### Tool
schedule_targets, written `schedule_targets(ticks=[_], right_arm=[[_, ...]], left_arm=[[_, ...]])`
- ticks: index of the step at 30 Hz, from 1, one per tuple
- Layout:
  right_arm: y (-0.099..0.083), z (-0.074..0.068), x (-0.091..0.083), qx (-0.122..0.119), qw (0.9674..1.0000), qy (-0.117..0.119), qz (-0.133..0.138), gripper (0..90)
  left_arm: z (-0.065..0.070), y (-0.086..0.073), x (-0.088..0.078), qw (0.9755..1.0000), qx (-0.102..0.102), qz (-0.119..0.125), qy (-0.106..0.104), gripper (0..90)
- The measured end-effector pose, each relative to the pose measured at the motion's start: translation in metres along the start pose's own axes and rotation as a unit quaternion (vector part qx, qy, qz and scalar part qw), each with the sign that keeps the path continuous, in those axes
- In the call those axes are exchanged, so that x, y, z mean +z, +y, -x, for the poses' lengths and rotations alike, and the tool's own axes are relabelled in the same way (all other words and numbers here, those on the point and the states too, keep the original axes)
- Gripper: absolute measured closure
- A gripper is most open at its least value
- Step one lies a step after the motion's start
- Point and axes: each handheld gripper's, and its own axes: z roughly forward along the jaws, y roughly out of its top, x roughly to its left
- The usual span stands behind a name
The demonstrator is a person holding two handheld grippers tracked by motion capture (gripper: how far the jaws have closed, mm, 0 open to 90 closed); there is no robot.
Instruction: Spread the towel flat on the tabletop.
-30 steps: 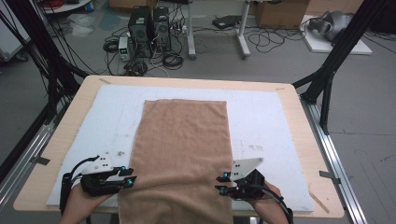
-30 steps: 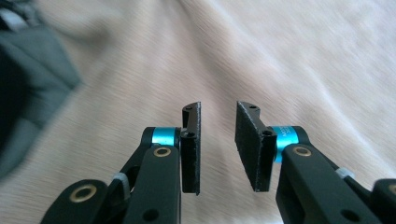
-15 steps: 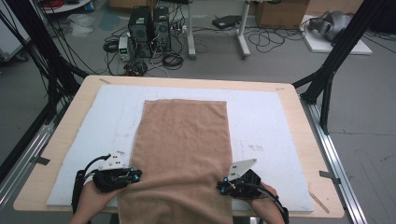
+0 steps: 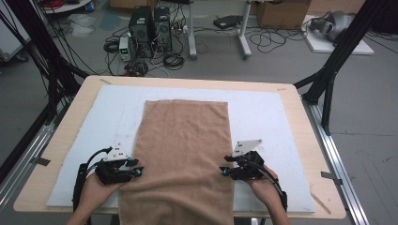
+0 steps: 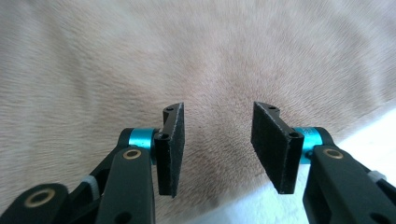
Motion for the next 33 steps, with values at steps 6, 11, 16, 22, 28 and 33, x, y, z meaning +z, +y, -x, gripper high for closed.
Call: schedule_targets(ticks=[6, 11, 16, 22, 28, 33], right_arm=[[0.001, 0.002, 0.015, -0.004, 0.9995, 0.023, -0.020, 84.7], [0.013, 0.006, 0.014, -0.017, 0.9994, 0.003, -0.029, 85.8], [0.024, 0.022, 0.007, 0.007, 0.9991, -0.042, -0.006, 85.4], [0.029, 0.031, 0.004, 0.021, 0.9982, -0.055, 0.011, 67.6], [0.018, 0.010, -0.014, 0.003, 0.9989, -0.029, 0.036, 60.6], [0.005, -0.018, -0.028, -0.011, 0.9987, -0.019, 0.045, 56.4]], left_arm=[[-0.005, 0.003, 0.003, 0.9999, -0.009, 0.005, 0.006, 85.1], [-0.009, 0.014, 0.004, 0.9988, 0.000, 0.030, 0.040, 86.3], [-0.024, 0.038, 0.007, 0.9953, -0.006, 0.063, 0.073, 86.3], [-0.030, 0.047, 0.007, 0.9958, -0.013, 0.062, 0.066, 69.4], [-0.013, 0.027, -0.016, 0.9960, 0.012, 0.078, 0.042, 64.1], [0.005, 0.007, -0.032, 0.9957, 0.022, 0.086, 0.024, 61.9]])
